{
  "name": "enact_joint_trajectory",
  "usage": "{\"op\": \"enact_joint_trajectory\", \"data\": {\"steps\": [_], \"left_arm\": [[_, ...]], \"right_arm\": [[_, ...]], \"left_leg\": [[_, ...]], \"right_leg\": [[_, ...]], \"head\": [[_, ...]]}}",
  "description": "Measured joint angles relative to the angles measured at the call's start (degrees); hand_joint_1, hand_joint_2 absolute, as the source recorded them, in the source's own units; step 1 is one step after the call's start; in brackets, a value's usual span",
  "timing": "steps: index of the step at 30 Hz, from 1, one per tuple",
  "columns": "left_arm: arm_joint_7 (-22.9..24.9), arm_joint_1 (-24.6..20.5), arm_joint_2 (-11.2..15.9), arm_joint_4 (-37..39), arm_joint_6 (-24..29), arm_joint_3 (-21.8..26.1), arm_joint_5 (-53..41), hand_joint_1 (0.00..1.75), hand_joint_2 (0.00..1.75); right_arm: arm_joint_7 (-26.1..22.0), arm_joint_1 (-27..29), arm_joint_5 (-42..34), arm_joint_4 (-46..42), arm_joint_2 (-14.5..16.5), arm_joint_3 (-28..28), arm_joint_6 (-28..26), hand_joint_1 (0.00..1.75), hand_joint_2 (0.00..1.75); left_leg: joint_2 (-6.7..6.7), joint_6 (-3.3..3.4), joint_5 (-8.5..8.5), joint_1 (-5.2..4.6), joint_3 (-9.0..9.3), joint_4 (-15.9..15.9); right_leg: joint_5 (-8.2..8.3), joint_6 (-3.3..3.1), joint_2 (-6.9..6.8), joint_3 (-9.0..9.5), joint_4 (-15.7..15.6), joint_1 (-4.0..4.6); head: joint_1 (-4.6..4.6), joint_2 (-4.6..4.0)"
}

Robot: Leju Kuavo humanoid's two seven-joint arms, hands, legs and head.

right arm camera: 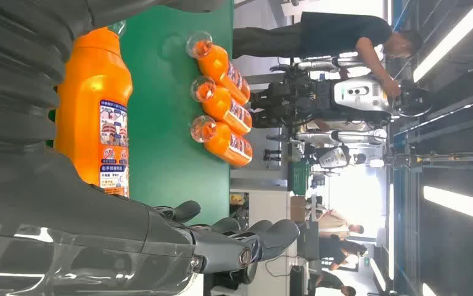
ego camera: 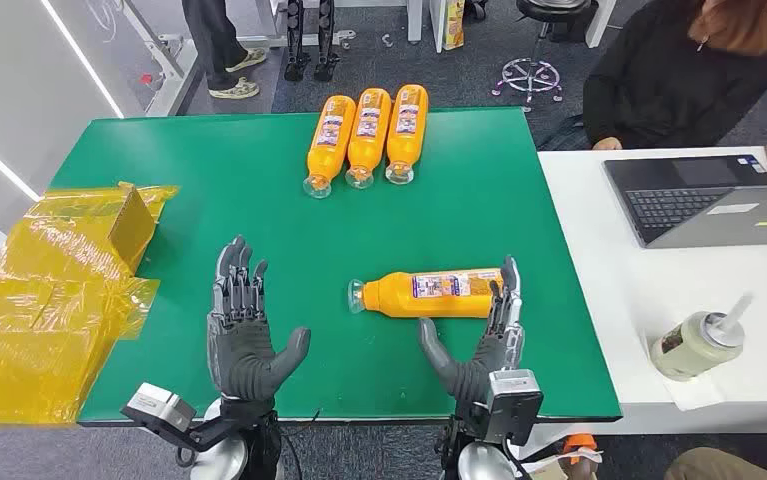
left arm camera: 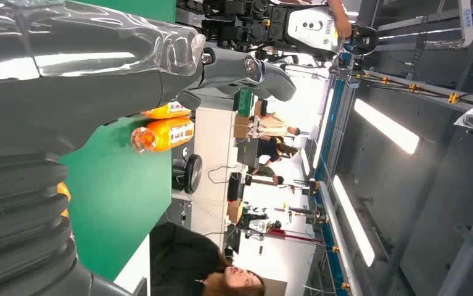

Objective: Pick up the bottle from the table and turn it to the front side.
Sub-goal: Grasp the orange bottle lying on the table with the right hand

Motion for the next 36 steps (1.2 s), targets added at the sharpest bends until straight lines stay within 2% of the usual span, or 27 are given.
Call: {"op": "enact_joint_trajectory", "data": {"steps": [6,10,12,22,29,31,33,36], "left_arm": [[0.00,0.00,0.02,0.00,0.15,-0.10,0.00,0.00,1.75],[0.00,-0.01,0.02,0.00,0.25,-0.30,-0.01,0.00,1.75],[0.00,-0.04,0.01,0.00,0.25,-0.36,-0.08,0.00,1.75],[0.00,-0.04,0.05,0.01,0.56,-0.63,0.02,0.00,1.75],[0.00,-0.01,0.53,0.02,-0.13,-1.38,0.40,0.00,1.75],[0.00,-0.01,0.61,0.02,-0.62,-1.45,0.60,0.00,1.75],[0.00,-0.02,0.72,0.03,-1.09,-1.51,0.68,0.00,1.75],[0.00,-0.13,0.84,0.26,-2.01,-1.56,0.60,0.00,1.75]], "right_arm": [[0.00,-0.01,1.27,0.00,0.00,0.01,0.17,0.00,1.75],[0.57,-0.55,7.35,0.54,-0.21,0.01,-1.80,0.00,1.75],[2.57,-1.40,13.58,1.56,-0.53,0.00,-2.87,0.00,1.75],[17.27,-4.56,55.73,2.93,-2.67,-3.18,-5.34,0.00,1.75],[26.22,-9.28,76.08,3.13,-6.61,-6.64,-5.36,0.00,1.75],[28.30,-11.31,78.82,3.54,-8.18,-7.02,-5.07,0.00,1.75],[29.49,-13.45,78.41,4.04,-9.71,-7.09,-3.42,0.00,1.75],[29.62,-17.53,73.00,5.30,-11.88,-7.07,4.25,0.00,1.75]], "left_leg": [[0.00,0.00,0.00,0.00,0.00,0.00],[0.01,0.00,0.00,0.00,0.00,0.00],[0.01,0.00,0.00,0.00,0.00,0.00],[0.00,0.00,0.00,0.00,0.00,0.02],[0.01,0.01,0.00,0.00,-0.01,0.08],[0.01,0.02,0.01,0.00,-0.01,0.11],[0.01,0.04,0.02,0.00,-0.02,0.11],[0.01,0.05,0.03,0.00,-0.04,0.12]], "right_leg": [[0.00,0.00,0.00,0.00,0.00,0.00],[0.00,0.00,0.01,0.00,0.00,0.00],[0.00,0.00,0.01,0.00,0.00,0.00],[0.00,0.00,0.00,0.00,0.00,0.00],[0.04,0.05,0.01,0.01,0.00,0.00],[0.05,0.07,0.01,0.01,0.00,0.00],[0.07,0.09,0.01,0.01,0.00,0.00],[0.09,0.11,0.03,0.01,0.01,0.00]], "head": [[0.00,0.00],[0.00,0.00],[0.00,0.00],[0.00,0.00],[0.00,0.00],[0.01,0.00],[0.01,0.00],[0.00,0.00]]}}
